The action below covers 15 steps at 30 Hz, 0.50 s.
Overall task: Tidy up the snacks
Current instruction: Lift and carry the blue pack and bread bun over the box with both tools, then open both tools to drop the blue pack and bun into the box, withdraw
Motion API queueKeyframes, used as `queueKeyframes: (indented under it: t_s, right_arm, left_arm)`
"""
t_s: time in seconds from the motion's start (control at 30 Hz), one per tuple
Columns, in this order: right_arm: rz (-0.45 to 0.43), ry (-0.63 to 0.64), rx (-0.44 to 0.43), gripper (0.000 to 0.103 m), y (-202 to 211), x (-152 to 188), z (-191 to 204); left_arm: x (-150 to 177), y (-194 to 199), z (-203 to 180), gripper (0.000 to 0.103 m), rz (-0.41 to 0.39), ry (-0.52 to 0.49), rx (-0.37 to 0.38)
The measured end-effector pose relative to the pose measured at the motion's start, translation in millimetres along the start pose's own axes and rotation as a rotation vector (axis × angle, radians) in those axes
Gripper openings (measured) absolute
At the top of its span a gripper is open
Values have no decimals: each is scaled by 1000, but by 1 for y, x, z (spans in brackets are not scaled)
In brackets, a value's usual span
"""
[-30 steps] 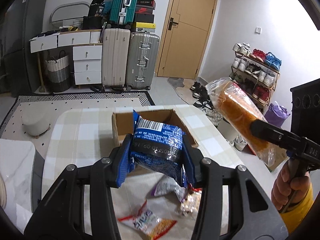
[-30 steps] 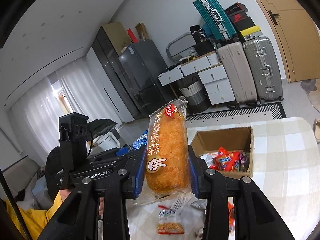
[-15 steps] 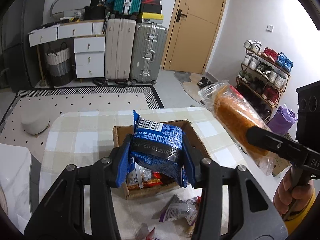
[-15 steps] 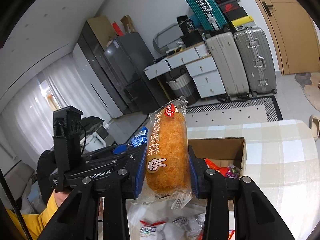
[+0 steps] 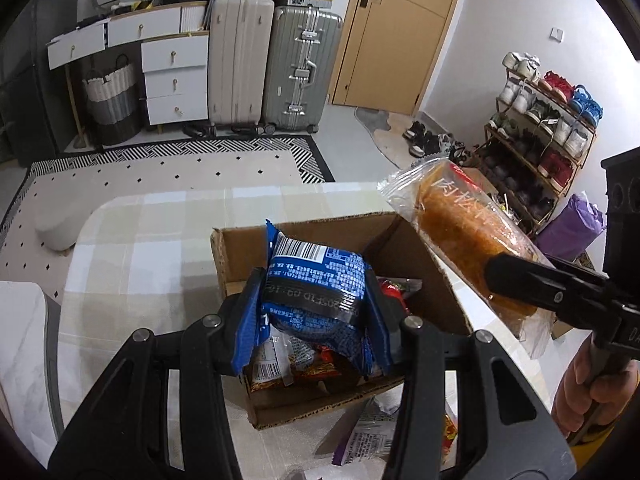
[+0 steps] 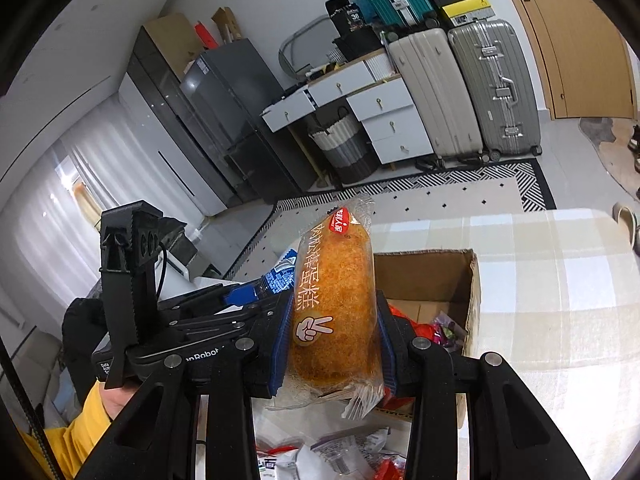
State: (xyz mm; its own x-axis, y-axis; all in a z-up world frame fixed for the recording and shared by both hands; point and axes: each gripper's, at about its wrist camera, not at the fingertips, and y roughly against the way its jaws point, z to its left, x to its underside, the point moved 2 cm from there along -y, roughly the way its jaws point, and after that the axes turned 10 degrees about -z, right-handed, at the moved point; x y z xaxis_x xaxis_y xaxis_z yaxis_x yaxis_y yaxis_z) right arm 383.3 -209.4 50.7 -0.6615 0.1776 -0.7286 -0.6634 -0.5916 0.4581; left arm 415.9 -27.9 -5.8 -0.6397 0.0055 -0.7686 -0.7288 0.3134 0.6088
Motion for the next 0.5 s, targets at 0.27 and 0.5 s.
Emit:
queueKeyframes:
  t_s: [0.27, 0.5]
  right_arm:
    - [42, -15, 18, 38, -16, 14, -9]
    - [75, -1, 56, 38, -30, 20, -16]
  left_arm:
    - [13, -34, 0, 44, 34, 1, 5]
    - [18, -56, 5, 44, 52, 9, 3]
